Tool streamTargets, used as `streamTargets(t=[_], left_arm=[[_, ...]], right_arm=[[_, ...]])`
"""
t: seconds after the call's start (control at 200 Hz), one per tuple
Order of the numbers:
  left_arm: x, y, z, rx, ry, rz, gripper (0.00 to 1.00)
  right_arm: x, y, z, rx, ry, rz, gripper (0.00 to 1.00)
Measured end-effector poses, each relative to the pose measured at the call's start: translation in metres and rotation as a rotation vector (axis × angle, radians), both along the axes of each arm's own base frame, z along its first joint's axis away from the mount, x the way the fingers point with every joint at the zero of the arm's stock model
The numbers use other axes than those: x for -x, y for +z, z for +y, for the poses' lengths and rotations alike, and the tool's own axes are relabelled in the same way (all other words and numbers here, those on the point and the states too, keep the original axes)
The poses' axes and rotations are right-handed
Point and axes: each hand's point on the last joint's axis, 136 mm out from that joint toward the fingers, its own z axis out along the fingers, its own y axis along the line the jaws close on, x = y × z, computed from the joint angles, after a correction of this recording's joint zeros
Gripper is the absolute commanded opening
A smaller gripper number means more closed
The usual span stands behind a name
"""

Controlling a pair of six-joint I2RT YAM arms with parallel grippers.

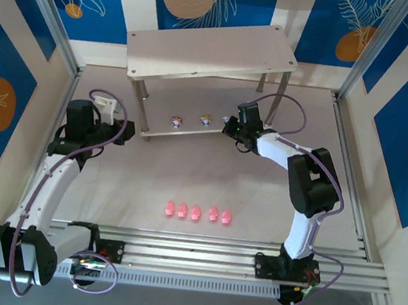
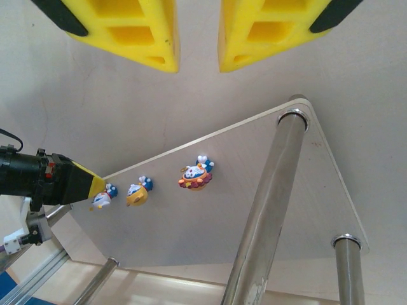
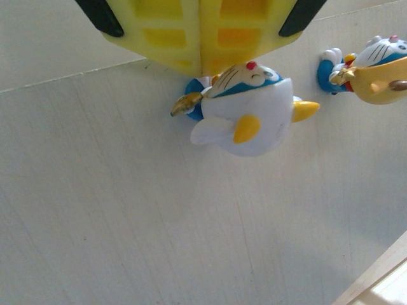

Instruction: Place and organize the plastic toys onto the shelf

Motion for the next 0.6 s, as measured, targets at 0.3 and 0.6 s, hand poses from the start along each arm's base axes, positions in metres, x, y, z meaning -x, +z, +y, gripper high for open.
streamTargets(t=[0.3, 0.6], left_arm=[[-0.0001, -0.0002, 0.0005, 0.000, 0.002, 0.000, 0.24], [0.0003, 0.0000, 0.0000, 0.003, -0.002, 0.001, 0.24]], right_arm=[[-0.0015, -0.0016, -0.0010, 0.002, -0.004, 0.001, 0.07], [-0.0021, -0.0014, -0.0019, 0.001, -0.006, -0.001, 0.07]])
